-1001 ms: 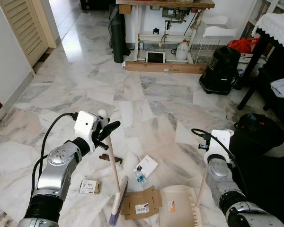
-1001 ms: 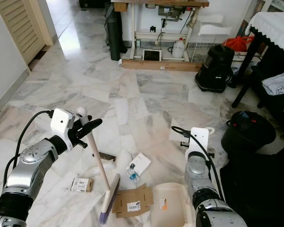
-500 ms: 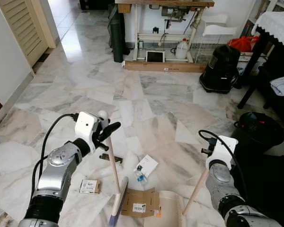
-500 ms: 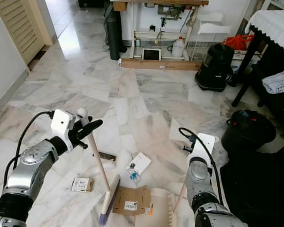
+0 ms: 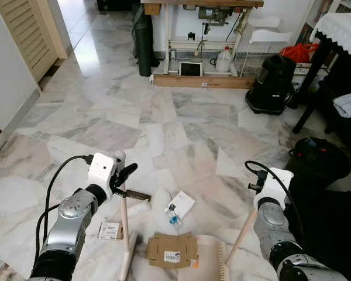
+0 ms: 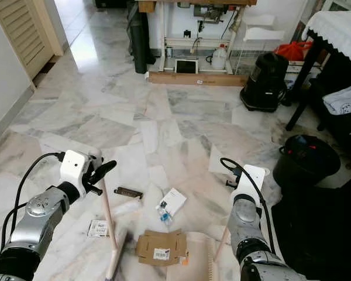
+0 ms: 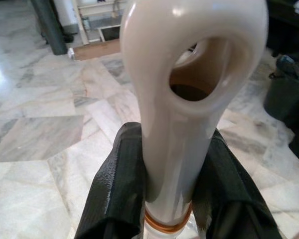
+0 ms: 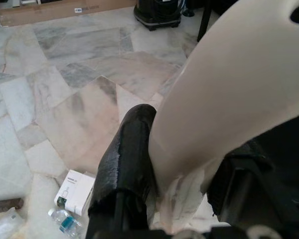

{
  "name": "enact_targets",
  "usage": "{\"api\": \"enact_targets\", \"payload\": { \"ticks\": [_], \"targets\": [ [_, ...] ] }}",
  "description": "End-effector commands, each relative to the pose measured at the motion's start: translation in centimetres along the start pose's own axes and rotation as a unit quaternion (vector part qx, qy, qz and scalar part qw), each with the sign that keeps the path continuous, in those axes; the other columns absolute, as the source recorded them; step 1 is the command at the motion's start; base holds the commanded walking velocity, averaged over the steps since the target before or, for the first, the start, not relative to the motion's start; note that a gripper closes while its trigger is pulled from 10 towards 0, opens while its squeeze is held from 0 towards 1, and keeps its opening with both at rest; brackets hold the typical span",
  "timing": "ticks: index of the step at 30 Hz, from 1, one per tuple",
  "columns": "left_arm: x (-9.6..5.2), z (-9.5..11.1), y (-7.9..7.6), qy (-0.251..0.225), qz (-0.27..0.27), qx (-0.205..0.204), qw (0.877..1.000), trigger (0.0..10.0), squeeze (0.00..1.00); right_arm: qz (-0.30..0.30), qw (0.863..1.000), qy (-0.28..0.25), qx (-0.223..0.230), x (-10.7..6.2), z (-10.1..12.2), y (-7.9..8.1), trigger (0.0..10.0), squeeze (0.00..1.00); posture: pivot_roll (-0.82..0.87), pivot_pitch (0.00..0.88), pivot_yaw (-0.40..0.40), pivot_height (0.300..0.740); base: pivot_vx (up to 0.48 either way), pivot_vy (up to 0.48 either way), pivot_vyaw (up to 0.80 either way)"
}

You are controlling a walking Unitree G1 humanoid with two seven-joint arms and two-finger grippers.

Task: Sweep floor

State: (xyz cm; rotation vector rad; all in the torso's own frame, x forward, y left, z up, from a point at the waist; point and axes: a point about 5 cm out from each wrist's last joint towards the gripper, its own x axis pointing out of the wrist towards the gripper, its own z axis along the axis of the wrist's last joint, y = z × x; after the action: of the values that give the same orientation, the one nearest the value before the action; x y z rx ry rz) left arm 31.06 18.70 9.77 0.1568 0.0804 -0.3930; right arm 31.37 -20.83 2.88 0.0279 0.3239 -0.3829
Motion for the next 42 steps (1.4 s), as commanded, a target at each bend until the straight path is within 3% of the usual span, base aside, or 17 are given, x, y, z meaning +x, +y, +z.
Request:
{"api": "enact_targets", "payload": {
  "ticks": [1,8,14,20,25,26,30,36,42],
  "targets": [
    [0.2,-0.1,-0.1,-0.002,0.006,0.001,1.0,10.0,0.0,0.005,1.0,0.001,-0.006,-0.1,-0.1,0.0,10.0,0.0,0.01,0.074,-0.022,0.74,0.0,0.0,0.0],
    [0.6,-1.2,-0.4,-0.009,0.033,-0.032,0.999,10.0,0.0,0.006,1.0,0.002,-0.012,-0.2,-0.5,-0.1,10.0,0.0,-0.02,0.075,-0.023,0.74,0.0,0.0,0.0],
    [1.1,-2.4,-1.2,0.037,-0.001,-0.034,0.999,10.0,0.0,0.005,1.0,0.002,-0.015,-0.2,-0.5,-0.3,10.0,0.0,-0.02,0.071,-0.023,0.74,0.0,0.0,0.0],
    [1.2,-2.5,-1.0,0.043,-0.02,-0.068,0.997,10.0,0.0,0.005,1.0,-0.002,-0.014,-0.1,-0.2,-0.3,10.0,0.0,-0.02,0.064,-0.021,0.74,0.0,0.0,0.0],
    [1.6,-1.9,-0.5,0.023,-0.021,-0.099,0.995,10.0,0.0,0.008,1.0,-0.003,-0.014,0.0,0.0,0.1,10.0,0.0,-0.02,0.061,-0.016,0.74,0.0,0.0,0.0],
    [1.8,-1.5,-0.2,0.011,-0.014,-0.126,0.992,10.0,0.0,0.009,1.0,-0.002,-0.013,-0.1,-0.1,0.2,10.0,0.0,-0.02,0.062,-0.016,0.74,0.0,0.0,0.0],
    [2.0,-0.2,0.4,-0.023,-0.012,-0.169,0.985,10.0,0.0,0.013,1.0,0.001,-0.013,-0.1,-0.1,0.4,10.0,0.0,-0.01,0.06,-0.016,0.74,0.0,0.0,0.0],
    [2.3,1.3,0.7,-0.062,-0.021,-0.207,0.976,10.0,0.0,0.016,1.0,0.002,-0.014,0.0,0.0,0.6,10.0,0.0,0.0,0.052,-0.016,0.74,0.0,0.0,0.0],
    [2.5,1.8,0.0,-0.065,-0.052,-0.211,0.974,10.0,0.0,0.022,1.0,0.004,-0.013,0.0,0.1,1.0,10.0,0.0,0.01,0.041,-0.014,0.74,0.0,0.0,0.0]
  ]
}}
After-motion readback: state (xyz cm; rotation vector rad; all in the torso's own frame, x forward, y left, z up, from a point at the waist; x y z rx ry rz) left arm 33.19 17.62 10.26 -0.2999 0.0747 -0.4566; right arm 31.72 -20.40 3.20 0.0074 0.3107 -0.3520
